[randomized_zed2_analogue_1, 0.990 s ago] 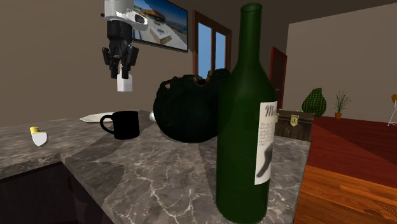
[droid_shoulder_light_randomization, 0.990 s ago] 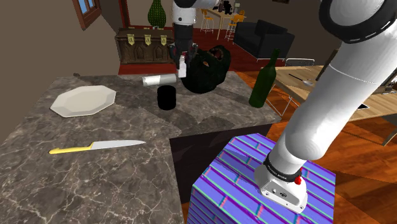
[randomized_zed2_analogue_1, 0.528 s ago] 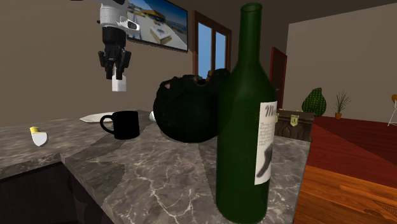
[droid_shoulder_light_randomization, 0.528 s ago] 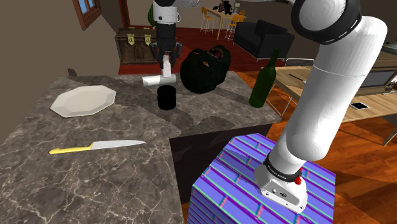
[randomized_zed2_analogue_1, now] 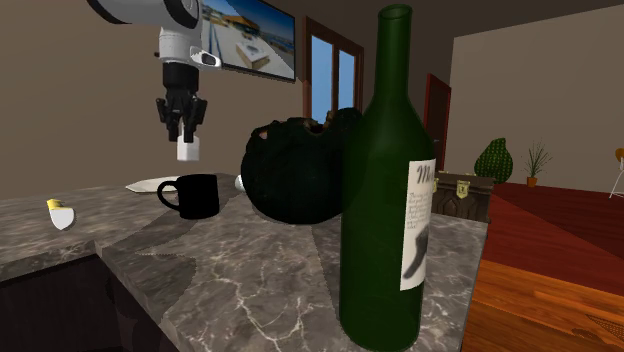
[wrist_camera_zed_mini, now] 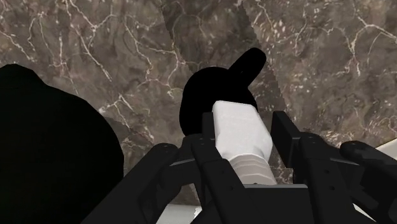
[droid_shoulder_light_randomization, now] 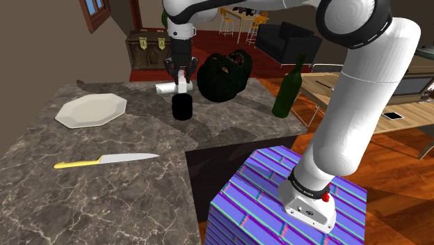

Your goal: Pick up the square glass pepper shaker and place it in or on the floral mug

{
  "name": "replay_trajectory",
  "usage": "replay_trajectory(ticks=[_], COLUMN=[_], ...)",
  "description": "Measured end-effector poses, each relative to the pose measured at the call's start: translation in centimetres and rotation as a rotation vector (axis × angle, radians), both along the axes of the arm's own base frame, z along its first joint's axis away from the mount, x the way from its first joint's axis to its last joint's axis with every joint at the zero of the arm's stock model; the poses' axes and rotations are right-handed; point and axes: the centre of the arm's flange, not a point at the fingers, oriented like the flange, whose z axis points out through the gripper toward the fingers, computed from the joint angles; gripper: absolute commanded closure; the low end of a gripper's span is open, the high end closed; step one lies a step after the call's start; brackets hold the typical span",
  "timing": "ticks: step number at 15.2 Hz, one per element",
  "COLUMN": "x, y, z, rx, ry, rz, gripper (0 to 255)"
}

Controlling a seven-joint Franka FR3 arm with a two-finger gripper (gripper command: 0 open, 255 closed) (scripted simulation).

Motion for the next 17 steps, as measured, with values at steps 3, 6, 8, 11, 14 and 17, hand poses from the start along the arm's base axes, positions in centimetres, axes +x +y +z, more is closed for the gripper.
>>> replay_trajectory(ticks=[3, 6, 8, 11, 14, 17], x=[0.0, -0.1, -0.1, 0.0, 0.0, 0.0], y=[0.0, 0.0, 0.0, 0.0, 0.0, 0.0], z=[-1.6, -3.1, -3.8, -3.9, -3.9, -4.0], rx=[0.000, 0.000, 0.000, 0.000, 0.000, 0.000], ry=[0.000, 0.000, 0.000, -0.001, -0.001, -0.001], rz=[0.000, 0.000, 0.000, 0.000, 0.000, 0.000], gripper=[255, 255, 255, 255, 0, 0])
